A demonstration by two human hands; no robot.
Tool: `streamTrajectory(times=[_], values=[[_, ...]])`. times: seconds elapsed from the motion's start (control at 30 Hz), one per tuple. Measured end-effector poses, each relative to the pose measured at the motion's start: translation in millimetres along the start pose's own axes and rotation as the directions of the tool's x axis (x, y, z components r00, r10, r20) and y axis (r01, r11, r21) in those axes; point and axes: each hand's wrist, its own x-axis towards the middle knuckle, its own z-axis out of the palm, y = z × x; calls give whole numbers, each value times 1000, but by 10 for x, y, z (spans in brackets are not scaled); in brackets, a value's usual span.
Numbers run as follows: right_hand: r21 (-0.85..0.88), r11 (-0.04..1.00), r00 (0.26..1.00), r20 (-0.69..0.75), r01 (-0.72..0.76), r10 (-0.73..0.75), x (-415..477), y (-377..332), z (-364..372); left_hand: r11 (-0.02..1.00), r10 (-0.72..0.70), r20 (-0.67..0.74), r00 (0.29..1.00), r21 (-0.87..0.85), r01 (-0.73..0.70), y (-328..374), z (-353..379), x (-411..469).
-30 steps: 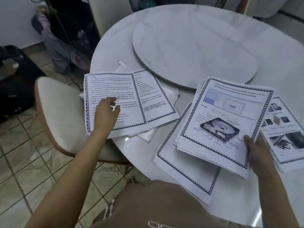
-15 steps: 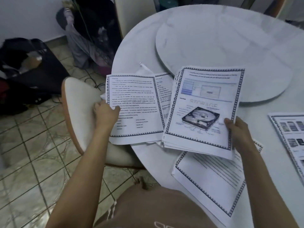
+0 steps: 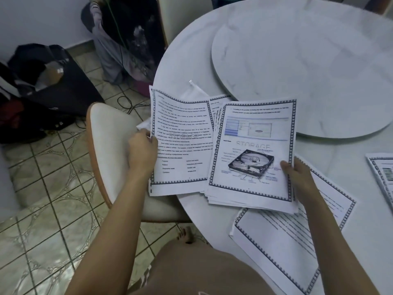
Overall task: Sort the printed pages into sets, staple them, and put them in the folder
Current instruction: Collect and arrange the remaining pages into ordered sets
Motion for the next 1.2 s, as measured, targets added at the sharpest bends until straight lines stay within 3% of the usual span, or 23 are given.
streamTrajectory(times=[0.3,0.43,0.6,0.7,0.87,1.07,1.2], values=[[30,1000,1000,-3,2,-2,-49,46,-58,961,212,-232,949,-124,-246,209,-275,-98],[60,998,1000,-20,14,-13,-104,57,-114,925,264,-261,928,-204,-321,283,-429,-173],[100,995,999,-48,2,3,-159,115,-224,868,227,-339,913,-354,-347,428,-520,-242],[108,994,999,-38,3,1,-219,166,-314,789,203,-244,948,-533,-306,574,-520,-324],[180,983,999,-13,-48,51,-363,196,-466,685,252,56,966,-716,-137,825,-356,-562],[326,945,998,54,-31,14,-575,221,-643,776,221,281,934,-631,7,849,166,-882],[397,916,997,70,-50,24,-663,359,-788,858,216,397,892,-513,21,778,526,-1133]])
